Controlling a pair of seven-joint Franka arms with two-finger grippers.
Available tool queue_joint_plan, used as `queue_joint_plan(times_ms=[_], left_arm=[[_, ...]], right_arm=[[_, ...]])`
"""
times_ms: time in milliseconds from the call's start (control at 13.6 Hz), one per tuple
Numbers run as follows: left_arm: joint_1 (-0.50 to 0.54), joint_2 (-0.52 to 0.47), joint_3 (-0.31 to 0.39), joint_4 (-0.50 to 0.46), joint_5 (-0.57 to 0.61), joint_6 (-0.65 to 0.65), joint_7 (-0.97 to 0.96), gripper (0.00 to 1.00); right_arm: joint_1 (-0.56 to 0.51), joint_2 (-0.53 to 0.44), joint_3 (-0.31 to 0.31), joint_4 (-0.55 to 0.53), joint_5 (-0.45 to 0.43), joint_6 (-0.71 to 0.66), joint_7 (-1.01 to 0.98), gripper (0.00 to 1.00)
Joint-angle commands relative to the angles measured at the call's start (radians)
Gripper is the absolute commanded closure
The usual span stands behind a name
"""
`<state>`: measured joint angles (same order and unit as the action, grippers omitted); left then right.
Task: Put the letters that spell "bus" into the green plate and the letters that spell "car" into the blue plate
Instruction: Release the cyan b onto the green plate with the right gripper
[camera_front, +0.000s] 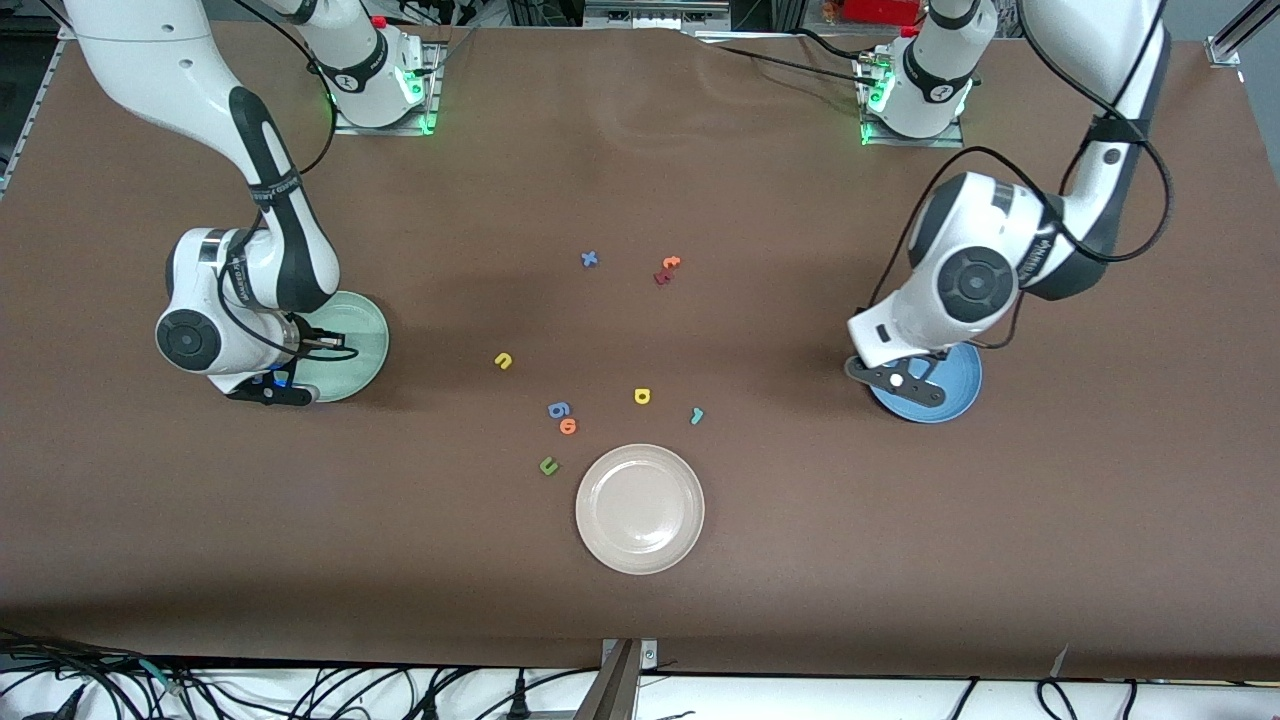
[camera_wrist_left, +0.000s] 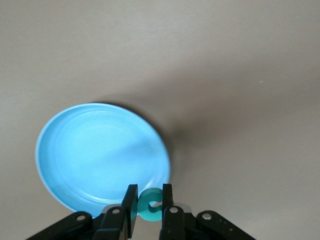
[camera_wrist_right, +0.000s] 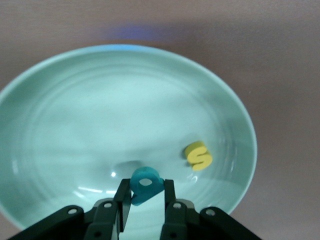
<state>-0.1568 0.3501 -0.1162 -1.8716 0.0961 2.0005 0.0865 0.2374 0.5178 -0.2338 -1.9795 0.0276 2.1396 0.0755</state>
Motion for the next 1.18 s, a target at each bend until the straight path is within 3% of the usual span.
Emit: queue_joint_plan(times_ms=[0, 74, 294, 515, 589, 662, 736, 809, 1104], left_arm=[[0.049, -0.019, -0.007, -0.037, -0.013, 0.049, 0.103, 0.86], [0.065, -0.011, -0.007, -0.037, -0.013, 0.070, 0.127, 0.87], [0.100, 0.050, -0.005, -0.037, -0.012, 0.203, 0.150, 0.87], [0.124, 0.084, -0.003, -0.035, -0.001, 0.257, 0.180, 0.83], [0.140, 0.090, -0.003, -0.035, 0.013, 0.258, 0.194, 0.77], [0.143, 0.092, -0.003, -0.034, 0.013, 0.258, 0.196, 0.62], [0.143, 0.092, -0.003, -0.032, 0.014, 0.258, 0.196, 0.35], [0.141, 0.092, -0.003, -0.032, 0.014, 0.258, 0.196, 0.00], [0.123, 0.089, -0.010, -0.021, 0.001, 0.253, 0.164, 0.00]], right_arm=[[0.000, -0.009, 0.004, -0.010, 0.012, 0.011, -0.020, 0.05], [0.000, -0.013, 0.004, -0.010, 0.012, 0.010, -0.020, 0.01], [0.002, -0.060, 0.011, -0.001, 0.014, -0.024, 0.003, 0.01], [0.007, -0.119, 0.079, 0.007, 0.014, -0.063, 0.157, 0.01], [0.008, -0.124, 0.115, 0.010, 0.014, -0.058, 0.223, 0.01], [0.007, -0.122, 0.152, 0.024, 0.021, -0.050, 0.292, 0.01], [0.011, -0.114, 0.180, 0.037, 0.034, -0.041, 0.352, 0.01], [0.017, -0.107, 0.204, 0.054, 0.046, -0.026, 0.401, 0.01], [0.060, -0.052, 0.258, 0.065, 0.060, 0.104, 0.591, 0.01]])
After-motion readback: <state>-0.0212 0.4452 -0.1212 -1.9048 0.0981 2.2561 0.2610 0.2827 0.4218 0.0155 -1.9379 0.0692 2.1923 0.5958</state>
